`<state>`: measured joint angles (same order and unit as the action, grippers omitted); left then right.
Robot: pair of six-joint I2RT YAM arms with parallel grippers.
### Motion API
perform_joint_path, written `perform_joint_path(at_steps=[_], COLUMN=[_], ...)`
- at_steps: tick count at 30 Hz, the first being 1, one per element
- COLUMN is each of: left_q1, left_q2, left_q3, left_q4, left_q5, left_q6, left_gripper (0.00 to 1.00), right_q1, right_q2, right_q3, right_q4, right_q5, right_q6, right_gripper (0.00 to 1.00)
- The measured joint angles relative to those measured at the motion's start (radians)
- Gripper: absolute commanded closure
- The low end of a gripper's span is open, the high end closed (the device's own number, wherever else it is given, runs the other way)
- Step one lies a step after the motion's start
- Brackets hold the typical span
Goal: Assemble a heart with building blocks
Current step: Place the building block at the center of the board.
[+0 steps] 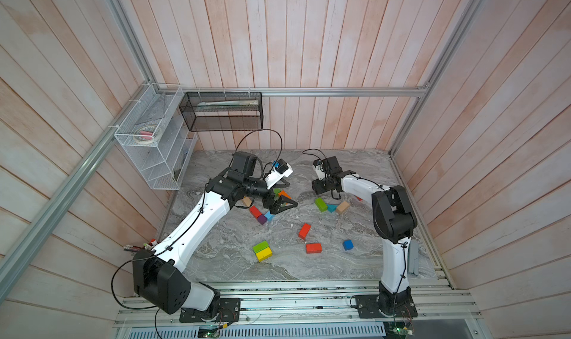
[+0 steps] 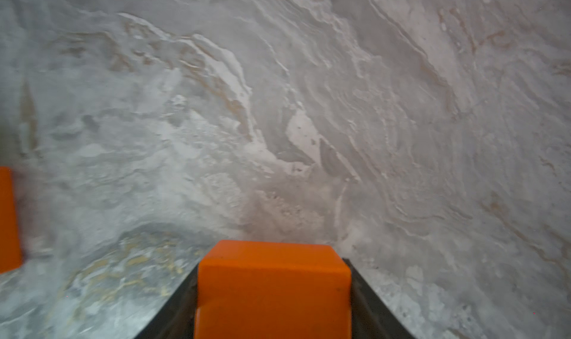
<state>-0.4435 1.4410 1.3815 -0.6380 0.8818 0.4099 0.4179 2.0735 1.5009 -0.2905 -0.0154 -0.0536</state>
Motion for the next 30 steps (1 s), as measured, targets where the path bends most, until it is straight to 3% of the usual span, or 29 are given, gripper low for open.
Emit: perform_joint_path(at_steps=[17, 30], left_q1=[0.0, 0.0], left_q2=[-0.031, -0.031], left_q3=[-0.02, -0.021], left_q4=[0.035, 0.036], left_q5=[-0.005, -0.008], left_q6=[-0.027, -0.033], left_gripper=[0.0, 0.0], right_q1=[0.196, 0.21], right_q2=[-0.077, -0.078], right_q3=[-0.117, -0.187], right_q4=[0.051, 0.024], right_q5=[-0.005, -0.001], right_q6=[0.127, 0.158], right_gripper=[0.46, 0.44])
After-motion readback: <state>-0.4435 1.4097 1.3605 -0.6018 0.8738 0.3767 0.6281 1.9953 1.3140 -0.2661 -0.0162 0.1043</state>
